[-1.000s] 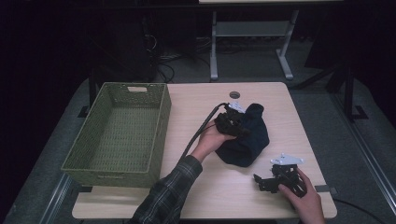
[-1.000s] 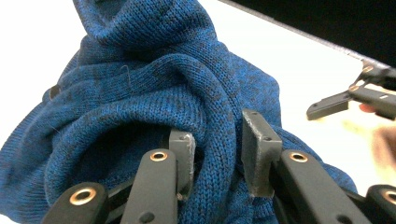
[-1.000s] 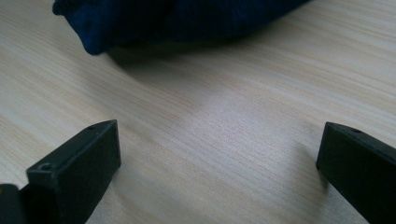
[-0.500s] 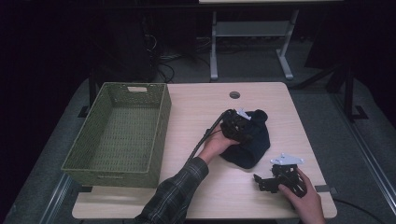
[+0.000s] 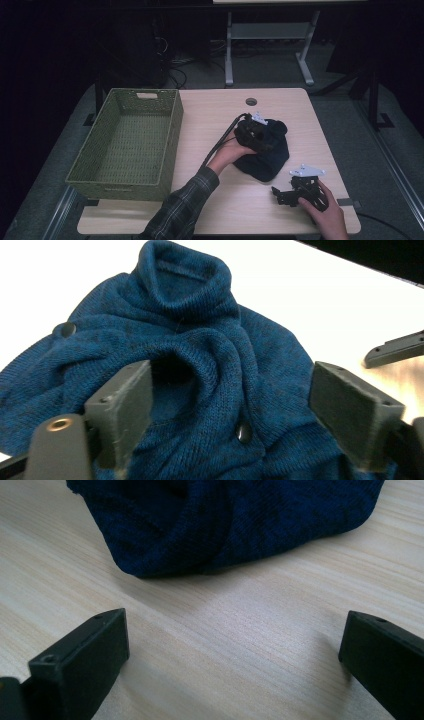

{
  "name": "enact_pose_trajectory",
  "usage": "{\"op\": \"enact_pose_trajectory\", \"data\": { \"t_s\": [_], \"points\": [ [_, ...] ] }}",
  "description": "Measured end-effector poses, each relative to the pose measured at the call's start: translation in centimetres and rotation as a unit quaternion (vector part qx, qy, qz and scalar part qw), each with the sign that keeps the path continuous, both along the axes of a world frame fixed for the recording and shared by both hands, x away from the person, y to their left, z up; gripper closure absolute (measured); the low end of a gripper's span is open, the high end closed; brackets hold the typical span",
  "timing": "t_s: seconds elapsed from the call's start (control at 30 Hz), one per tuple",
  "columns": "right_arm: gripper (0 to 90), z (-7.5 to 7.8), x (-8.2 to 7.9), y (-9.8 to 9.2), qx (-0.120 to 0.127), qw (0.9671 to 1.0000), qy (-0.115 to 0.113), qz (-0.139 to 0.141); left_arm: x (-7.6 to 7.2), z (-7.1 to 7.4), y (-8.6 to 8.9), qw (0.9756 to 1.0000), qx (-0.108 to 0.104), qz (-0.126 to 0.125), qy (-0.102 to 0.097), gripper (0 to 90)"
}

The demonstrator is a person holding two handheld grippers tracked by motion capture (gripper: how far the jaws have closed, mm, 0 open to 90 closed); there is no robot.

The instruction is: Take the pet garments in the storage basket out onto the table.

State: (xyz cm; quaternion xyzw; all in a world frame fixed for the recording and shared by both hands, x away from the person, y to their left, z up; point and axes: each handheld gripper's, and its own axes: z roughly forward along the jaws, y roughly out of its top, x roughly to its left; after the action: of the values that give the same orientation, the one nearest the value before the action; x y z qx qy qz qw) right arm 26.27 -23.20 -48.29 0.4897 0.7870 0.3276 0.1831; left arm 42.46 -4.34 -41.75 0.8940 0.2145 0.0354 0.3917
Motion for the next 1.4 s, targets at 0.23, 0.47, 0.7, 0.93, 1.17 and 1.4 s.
{"op": "enact_pose_trajectory", "data": {
  "t_s": [0.23,0.47,0.7,0.93,1.17,1.4],
  "points": [
    [0.0,0.0,0.0,0.0,0.001,1.0,0.001,-0.001,-0.5,1.1,1.5,0.9999,-0.011,0.007,-0.005,13.1],
    [0.0,0.0,0.0,0.0,0.002,1.0,0.002,-0.002,-1.2,2.1,3.5,0.9996,-0.017,0.018,-0.015,13.0],
    [0.0,0.0,0.0,0.0,0.001,1.0,0.002,-0.001,-1.9,2.7,5.6,0.999,-0.023,0.03,-0.023,12.9],
    [0.0,0.0,0.0,0.0,0.001,1.0,0.002,-0.001,-2.9,3.1,7.8,0.9983,-0.025,0.045,-0.028,12.9],
    [0.0,0.0,0.0,0.0,0.0,1.0,0.002,0.0,-4.5,2.9,10.2,0.9971,-0.033,0.06,-0.033,12.9],
    [0.0,0.0,0.0,0.0,-0.001,1.0,-0.001,0.002,-6.5,2.7,11.5,0.9963,-0.042,0.066,-0.038,13.0]
  ]
}}
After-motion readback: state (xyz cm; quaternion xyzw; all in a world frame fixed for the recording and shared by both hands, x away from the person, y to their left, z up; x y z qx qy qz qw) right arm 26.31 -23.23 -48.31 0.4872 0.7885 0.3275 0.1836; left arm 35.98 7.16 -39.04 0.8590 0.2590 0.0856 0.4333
